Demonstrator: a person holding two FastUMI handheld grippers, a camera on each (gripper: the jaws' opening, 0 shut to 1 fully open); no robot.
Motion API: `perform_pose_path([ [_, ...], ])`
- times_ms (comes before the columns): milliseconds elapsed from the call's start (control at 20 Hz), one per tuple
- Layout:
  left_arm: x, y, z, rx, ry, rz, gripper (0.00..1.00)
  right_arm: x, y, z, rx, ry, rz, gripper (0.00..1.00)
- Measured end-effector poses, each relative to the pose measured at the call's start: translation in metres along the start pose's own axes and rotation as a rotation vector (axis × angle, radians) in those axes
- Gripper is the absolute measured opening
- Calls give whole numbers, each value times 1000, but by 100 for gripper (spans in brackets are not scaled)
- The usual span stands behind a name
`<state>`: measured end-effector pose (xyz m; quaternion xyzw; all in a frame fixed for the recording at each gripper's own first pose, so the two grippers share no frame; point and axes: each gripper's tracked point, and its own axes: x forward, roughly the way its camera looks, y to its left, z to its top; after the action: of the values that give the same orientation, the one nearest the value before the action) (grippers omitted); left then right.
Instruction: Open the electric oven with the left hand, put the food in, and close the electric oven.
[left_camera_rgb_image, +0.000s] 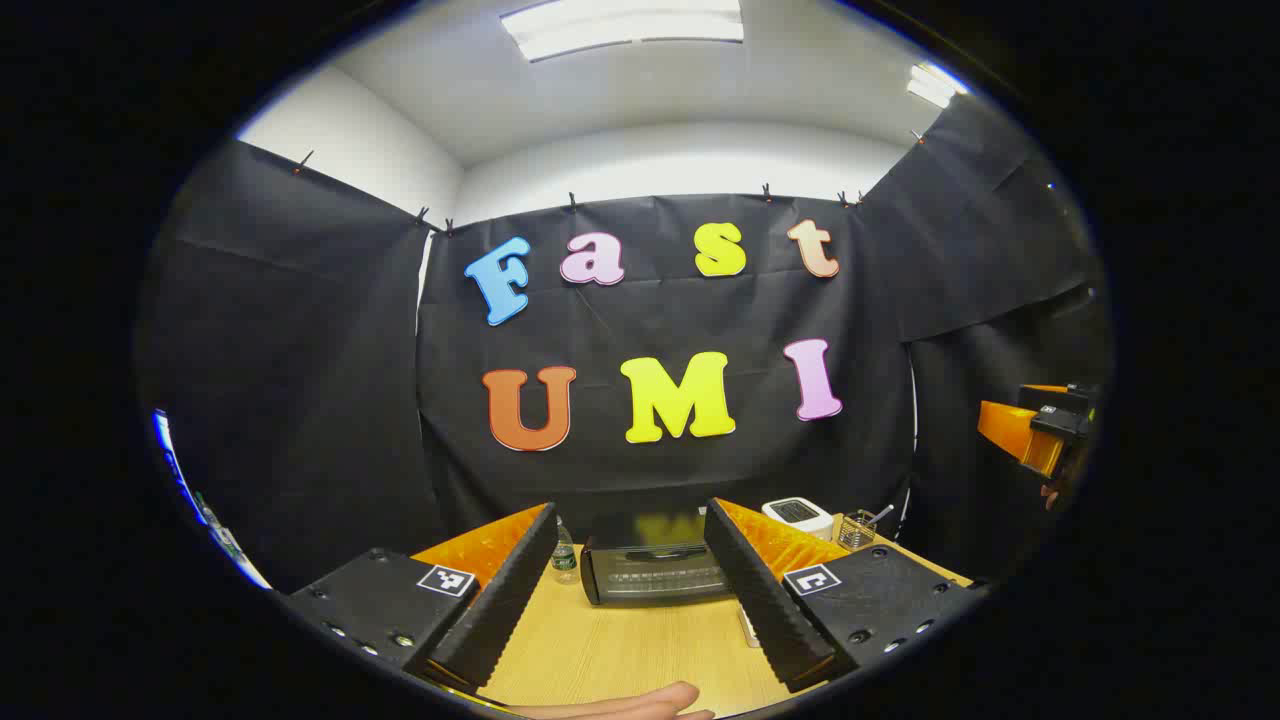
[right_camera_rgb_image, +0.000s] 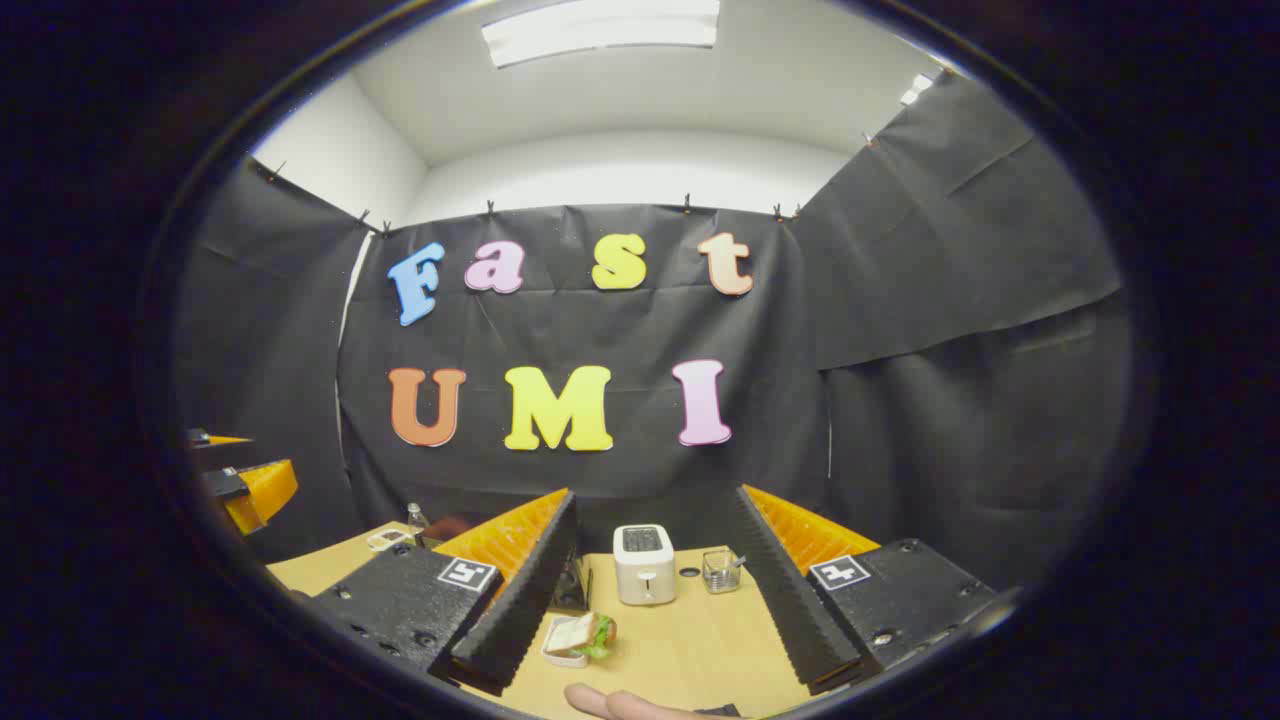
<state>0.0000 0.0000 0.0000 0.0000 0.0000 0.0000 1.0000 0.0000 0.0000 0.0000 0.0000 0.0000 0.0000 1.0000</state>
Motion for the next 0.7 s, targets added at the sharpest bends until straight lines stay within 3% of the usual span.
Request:
perform_pose_path([
  [300,8,-2,-4,24,-2,23,96,2,-11,-14,34,37,-6,99],
  [700,41,-6,-19,14,3,23,96,11,-17,-11,23,-16,-8,99],
])
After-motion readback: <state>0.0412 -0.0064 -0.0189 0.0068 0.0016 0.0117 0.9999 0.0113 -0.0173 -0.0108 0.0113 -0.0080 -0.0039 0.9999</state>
